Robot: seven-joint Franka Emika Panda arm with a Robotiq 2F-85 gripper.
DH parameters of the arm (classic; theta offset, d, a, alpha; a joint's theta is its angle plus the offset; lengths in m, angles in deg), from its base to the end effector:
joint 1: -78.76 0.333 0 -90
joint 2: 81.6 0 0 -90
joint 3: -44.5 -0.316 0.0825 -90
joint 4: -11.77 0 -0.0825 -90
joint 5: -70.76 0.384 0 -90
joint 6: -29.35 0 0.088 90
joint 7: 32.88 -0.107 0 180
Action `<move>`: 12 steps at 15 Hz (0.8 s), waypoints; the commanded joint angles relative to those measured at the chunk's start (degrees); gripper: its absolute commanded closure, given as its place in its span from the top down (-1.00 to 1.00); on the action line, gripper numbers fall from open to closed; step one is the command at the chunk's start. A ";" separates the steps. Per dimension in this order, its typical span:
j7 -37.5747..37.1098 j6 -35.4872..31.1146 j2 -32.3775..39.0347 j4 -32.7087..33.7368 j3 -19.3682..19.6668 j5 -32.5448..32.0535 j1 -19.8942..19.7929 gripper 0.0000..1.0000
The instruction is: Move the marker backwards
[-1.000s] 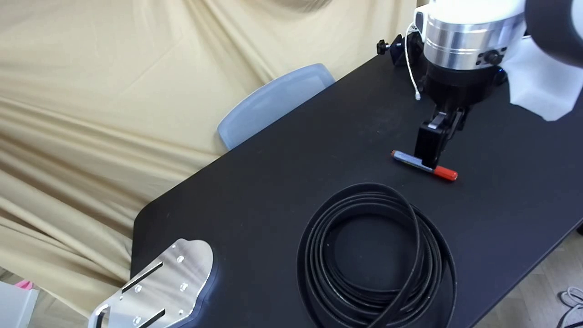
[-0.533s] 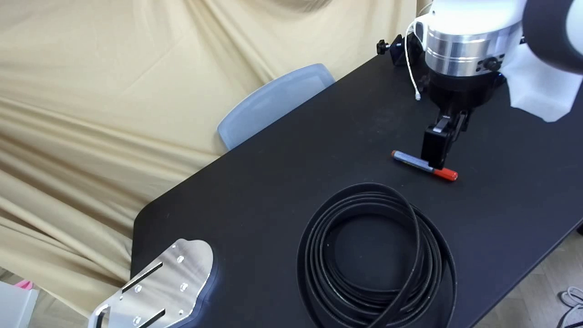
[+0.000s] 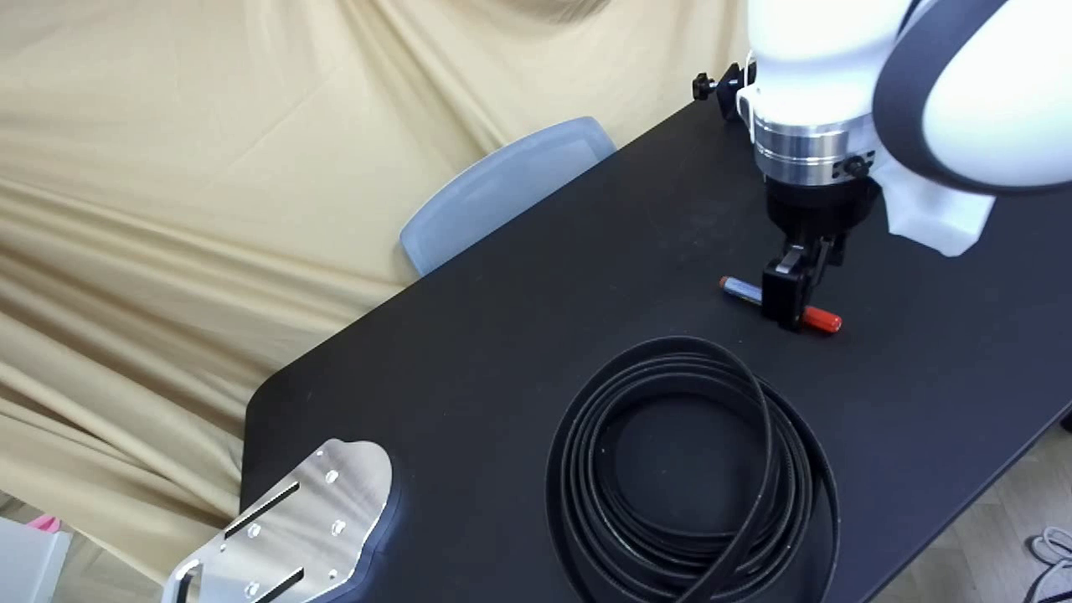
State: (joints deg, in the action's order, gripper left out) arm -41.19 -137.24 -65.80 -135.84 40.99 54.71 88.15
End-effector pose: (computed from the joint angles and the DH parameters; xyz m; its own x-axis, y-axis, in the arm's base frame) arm 0.4304 0.1176 0.1680 0.9379 0.3420 0.0582 0.3390 -0.9392 0.0552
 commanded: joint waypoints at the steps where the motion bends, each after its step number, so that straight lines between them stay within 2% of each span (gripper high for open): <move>1: -1.07 1.29 4.40 3.97 -0.70 6.01 1.18 1.00; 2: -1.63 1.48 5.14 4.65 -0.44 7.43 1.68 1.00; 3: -1.52 1.60 5.92 5.28 -0.60 9.06 1.72 0.85; 4: -1.36 1.63 6.48 5.77 -0.63 10.29 1.83 0.48; 12: -1.75 0.29 6.31 6.95 0.70 13.91 2.58 -0.63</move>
State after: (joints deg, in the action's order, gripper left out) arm -41.17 -137.19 -58.97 -129.61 40.68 67.92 89.74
